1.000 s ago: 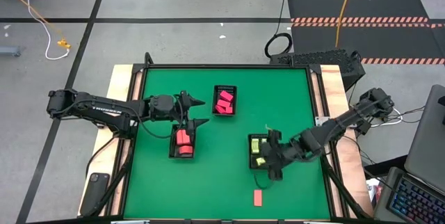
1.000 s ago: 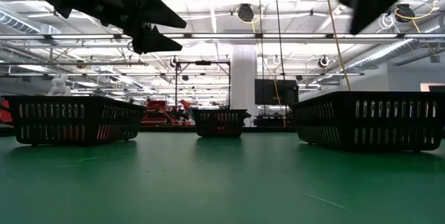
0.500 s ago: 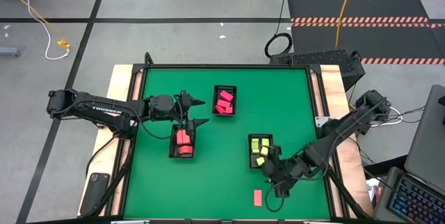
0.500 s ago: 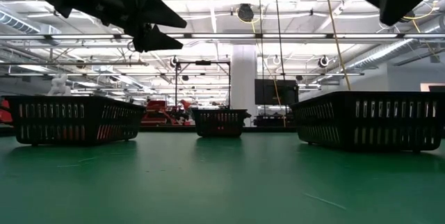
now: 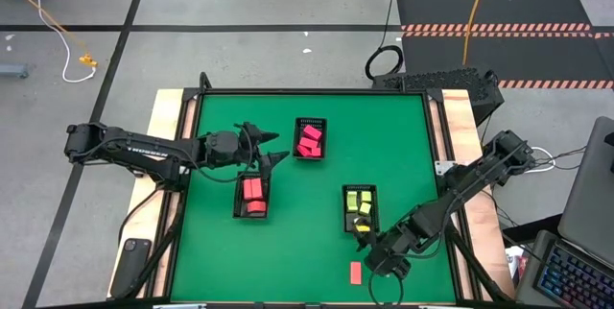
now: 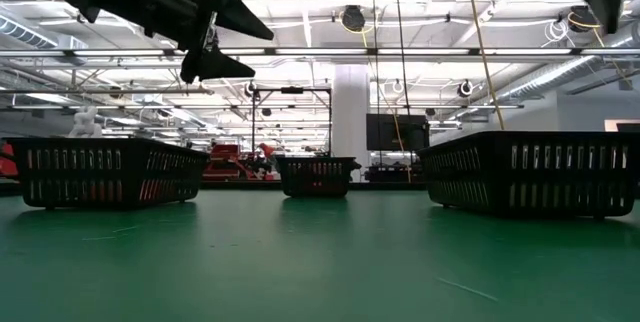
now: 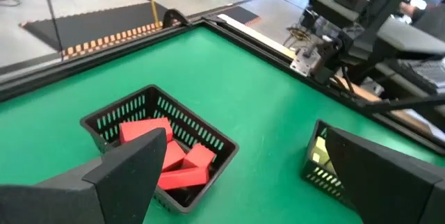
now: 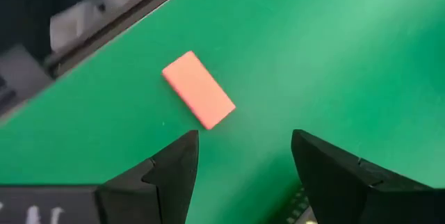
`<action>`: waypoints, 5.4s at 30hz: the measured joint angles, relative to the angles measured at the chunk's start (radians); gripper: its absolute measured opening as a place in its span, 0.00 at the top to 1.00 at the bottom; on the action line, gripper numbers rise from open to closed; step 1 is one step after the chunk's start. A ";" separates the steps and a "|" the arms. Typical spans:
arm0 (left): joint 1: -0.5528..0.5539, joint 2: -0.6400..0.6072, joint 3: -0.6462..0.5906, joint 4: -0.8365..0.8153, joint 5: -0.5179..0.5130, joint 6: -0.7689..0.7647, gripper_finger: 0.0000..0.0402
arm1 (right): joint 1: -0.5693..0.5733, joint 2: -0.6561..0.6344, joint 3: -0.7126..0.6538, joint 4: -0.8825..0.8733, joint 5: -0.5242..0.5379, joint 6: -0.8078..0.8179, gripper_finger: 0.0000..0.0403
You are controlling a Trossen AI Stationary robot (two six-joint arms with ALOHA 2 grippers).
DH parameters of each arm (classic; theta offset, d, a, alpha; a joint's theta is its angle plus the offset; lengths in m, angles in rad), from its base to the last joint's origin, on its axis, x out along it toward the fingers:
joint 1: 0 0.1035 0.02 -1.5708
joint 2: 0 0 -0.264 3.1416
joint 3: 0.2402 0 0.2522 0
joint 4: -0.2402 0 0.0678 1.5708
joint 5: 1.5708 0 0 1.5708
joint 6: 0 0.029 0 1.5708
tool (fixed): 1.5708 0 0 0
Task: Sort & place blocks by color
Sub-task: Put the orange block into the bottom left black bin
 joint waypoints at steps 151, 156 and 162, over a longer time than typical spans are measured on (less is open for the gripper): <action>-0.367 0.105 0.000 0.343 -0.212 0.518 0.66 | -0.549 0.077 0.000 0.827 0.107 -0.058 0.64; -0.367 0.105 0.000 0.344 -0.206 0.516 0.62 | -0.550 0.077 0.000 0.828 0.107 -0.060 0.61; -0.367 0.105 0.000 0.331 -0.204 0.516 0.67 | -0.550 0.077 0.000 0.816 0.111 -0.058 0.61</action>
